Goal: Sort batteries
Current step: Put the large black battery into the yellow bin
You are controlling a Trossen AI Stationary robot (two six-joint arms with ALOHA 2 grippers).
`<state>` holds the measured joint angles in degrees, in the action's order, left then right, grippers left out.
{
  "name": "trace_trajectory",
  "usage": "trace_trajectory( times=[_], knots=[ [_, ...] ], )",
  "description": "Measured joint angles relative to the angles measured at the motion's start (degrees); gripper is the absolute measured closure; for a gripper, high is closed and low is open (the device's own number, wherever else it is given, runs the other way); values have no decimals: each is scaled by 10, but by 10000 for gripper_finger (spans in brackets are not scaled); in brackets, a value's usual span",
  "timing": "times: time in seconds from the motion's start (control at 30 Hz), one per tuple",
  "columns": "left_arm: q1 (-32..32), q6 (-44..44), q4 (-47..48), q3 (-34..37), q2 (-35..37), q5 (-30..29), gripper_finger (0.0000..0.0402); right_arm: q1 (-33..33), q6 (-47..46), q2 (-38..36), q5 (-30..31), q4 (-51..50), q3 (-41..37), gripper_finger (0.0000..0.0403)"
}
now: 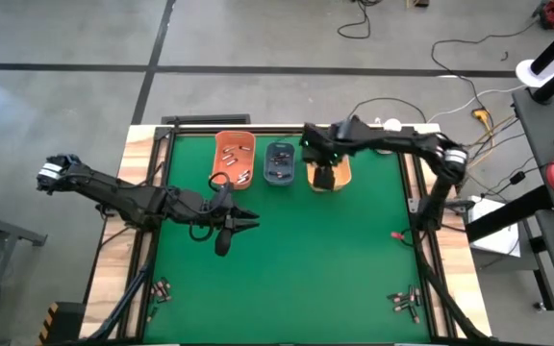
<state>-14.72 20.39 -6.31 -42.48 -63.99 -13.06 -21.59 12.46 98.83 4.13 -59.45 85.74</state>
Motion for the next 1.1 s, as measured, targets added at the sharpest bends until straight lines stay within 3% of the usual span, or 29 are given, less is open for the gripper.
trace_trajectory(
  times=[0.17,0.53,1.1],
  knots=[
    [0,13,10,0,0,0,322,-48,75,59,-17,6,20,176],
    [2,14,18,0,0,-16,322,-111,114,130,-17,6,20,168],
    [3,18,26,0,0,-16,322,-126,122,173,-29,0,20,170]
  ],
)
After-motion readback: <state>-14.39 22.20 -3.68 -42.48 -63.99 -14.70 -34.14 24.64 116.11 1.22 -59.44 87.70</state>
